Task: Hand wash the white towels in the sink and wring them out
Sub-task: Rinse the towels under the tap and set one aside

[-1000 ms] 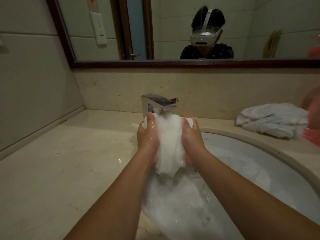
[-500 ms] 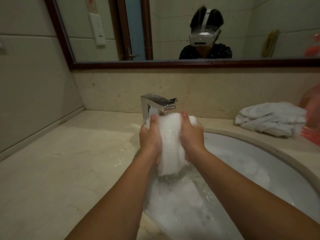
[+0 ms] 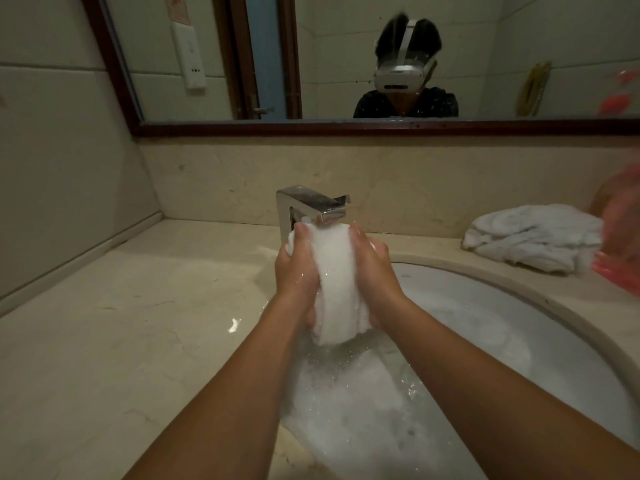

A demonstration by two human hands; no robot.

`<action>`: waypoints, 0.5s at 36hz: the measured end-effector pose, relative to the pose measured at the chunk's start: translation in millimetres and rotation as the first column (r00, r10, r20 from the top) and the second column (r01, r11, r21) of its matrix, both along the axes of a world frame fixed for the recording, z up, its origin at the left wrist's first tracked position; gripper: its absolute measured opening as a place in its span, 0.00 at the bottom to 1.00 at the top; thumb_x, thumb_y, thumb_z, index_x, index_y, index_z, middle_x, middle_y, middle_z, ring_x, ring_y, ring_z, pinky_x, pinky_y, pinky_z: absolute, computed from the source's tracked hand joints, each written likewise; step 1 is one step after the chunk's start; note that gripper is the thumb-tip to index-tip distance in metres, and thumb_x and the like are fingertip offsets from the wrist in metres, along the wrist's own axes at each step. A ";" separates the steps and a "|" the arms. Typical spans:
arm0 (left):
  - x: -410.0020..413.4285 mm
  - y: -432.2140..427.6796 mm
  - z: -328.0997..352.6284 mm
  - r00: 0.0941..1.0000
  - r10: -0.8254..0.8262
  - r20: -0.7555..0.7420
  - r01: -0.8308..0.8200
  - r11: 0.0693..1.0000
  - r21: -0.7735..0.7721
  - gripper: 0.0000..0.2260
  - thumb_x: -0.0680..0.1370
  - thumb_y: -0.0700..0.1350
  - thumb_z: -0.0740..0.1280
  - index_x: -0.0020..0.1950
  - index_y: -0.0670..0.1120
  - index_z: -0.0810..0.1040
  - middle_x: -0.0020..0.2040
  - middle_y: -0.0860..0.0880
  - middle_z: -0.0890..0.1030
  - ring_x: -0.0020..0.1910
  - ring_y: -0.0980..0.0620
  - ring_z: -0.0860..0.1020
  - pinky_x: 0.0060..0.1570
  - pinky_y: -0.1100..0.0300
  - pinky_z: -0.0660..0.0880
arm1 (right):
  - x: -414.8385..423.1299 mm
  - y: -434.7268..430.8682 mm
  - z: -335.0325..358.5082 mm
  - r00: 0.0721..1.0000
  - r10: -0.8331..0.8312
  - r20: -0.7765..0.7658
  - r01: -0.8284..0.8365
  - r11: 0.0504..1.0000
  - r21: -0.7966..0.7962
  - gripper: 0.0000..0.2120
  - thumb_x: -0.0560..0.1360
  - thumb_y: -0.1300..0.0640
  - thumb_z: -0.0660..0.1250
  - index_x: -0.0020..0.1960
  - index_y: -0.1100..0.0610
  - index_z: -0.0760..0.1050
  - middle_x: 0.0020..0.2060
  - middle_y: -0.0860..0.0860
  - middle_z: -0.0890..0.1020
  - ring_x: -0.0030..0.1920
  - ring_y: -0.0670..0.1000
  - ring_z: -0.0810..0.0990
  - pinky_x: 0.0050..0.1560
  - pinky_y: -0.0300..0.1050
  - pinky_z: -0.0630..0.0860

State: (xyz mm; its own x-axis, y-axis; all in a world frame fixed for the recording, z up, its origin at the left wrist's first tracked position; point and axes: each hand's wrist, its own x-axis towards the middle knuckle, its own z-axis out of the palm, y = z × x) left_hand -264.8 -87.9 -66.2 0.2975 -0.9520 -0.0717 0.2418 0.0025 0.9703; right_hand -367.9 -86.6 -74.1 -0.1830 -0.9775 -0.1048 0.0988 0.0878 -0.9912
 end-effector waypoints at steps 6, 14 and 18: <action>1.1 -0.5 -3.8 0.996 0.064 0.067 -0.060 0.996 -0.065 0.18 0.84 0.63 0.62 0.60 0.51 0.81 0.52 0.50 0.85 0.52 0.50 0.84 0.49 0.56 0.80 | 1.8 0.4 1.1 0.999 0.026 -0.034 -0.025 1.000 0.012 0.37 0.74 0.22 0.62 0.71 0.46 0.74 0.60 0.49 0.84 0.59 0.54 0.84 0.64 0.59 0.80; 0.8 -1.7 -8.3 0.970 0.111 0.216 -0.098 0.993 -0.069 0.19 0.84 0.65 0.59 0.59 0.52 0.77 0.50 0.53 0.82 0.53 0.49 0.80 0.52 0.54 0.74 | 4.1 -3.7 -5.7 0.968 -0.160 -0.195 0.151 0.987 -0.060 0.25 0.84 0.33 0.56 0.67 0.51 0.74 0.59 0.51 0.82 0.60 0.56 0.81 0.66 0.58 0.76; 1.6 -5.3 -7.9 0.984 0.080 0.160 -0.079 0.997 -0.017 0.20 0.85 0.64 0.59 0.61 0.51 0.80 0.49 0.51 0.83 0.47 0.52 0.81 0.41 0.57 0.74 | 2.1 -4.3 1.2 0.934 -0.205 -0.291 0.162 0.973 -0.166 0.23 0.86 0.36 0.55 0.58 0.54 0.78 0.54 0.53 0.83 0.57 0.58 0.81 0.63 0.59 0.77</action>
State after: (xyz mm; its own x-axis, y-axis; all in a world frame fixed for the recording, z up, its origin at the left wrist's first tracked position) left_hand -263.2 -93.2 -74.1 0.3791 -0.9253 -0.0070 0.0818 0.0260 0.9963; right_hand -365.8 -90.8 -72.9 -0.3622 -0.9247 0.1171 -0.2082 -0.0423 -0.9772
